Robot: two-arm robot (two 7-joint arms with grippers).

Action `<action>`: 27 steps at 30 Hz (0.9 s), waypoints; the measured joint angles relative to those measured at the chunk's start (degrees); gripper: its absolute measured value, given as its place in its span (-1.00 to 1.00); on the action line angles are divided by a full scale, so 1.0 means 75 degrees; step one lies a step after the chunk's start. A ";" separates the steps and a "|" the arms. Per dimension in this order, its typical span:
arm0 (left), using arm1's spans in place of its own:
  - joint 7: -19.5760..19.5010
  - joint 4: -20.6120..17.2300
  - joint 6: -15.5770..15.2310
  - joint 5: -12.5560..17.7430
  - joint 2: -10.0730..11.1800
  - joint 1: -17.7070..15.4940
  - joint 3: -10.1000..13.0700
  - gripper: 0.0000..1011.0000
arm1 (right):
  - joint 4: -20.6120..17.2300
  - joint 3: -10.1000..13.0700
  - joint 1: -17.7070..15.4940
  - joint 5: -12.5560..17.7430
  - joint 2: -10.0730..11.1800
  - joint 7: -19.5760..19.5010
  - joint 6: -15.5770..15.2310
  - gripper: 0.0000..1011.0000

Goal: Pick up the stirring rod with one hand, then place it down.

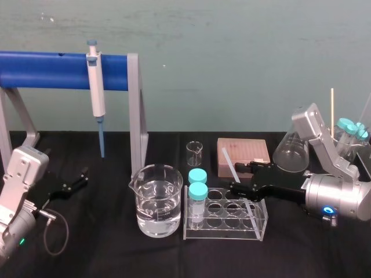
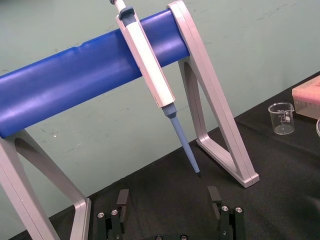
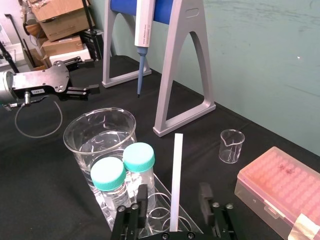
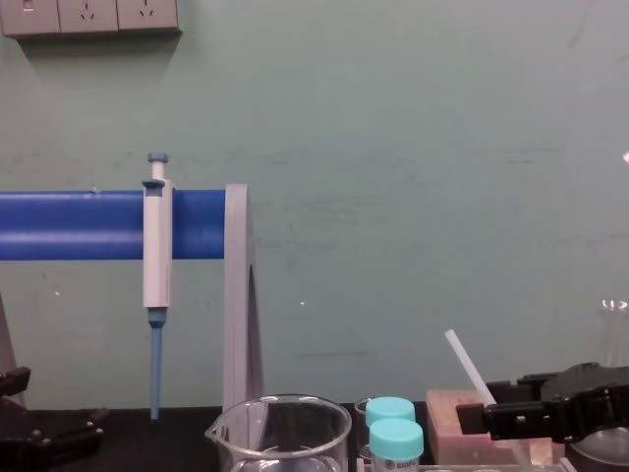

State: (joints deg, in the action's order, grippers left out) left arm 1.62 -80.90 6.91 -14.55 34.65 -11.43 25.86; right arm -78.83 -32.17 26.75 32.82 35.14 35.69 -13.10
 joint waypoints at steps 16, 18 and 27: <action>0.0000 0.0000 0.0000 0.0000 0.0000 0.0000 0.0000 0.98 | -0.0009 0.0012 -0.0010 0.0014 0.0002 -0.0004 -0.0012 -0.62; 0.0000 0.0000 0.0000 0.0000 0.0000 0.0000 0.0000 0.98 | -0.0009 0.0012 -0.0010 0.0018 0.0002 -0.0005 -0.0011 -0.77; 0.0000 0.0000 0.0000 0.0000 0.0000 0.0000 0.0000 0.98 | -0.0009 0.0012 -0.0010 0.0020 0.0002 -0.0006 -0.0011 -0.87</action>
State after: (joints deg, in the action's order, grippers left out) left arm 1.62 -80.90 6.91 -14.54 34.65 -11.43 25.86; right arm -78.90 -32.08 26.68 32.97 35.16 35.64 -13.19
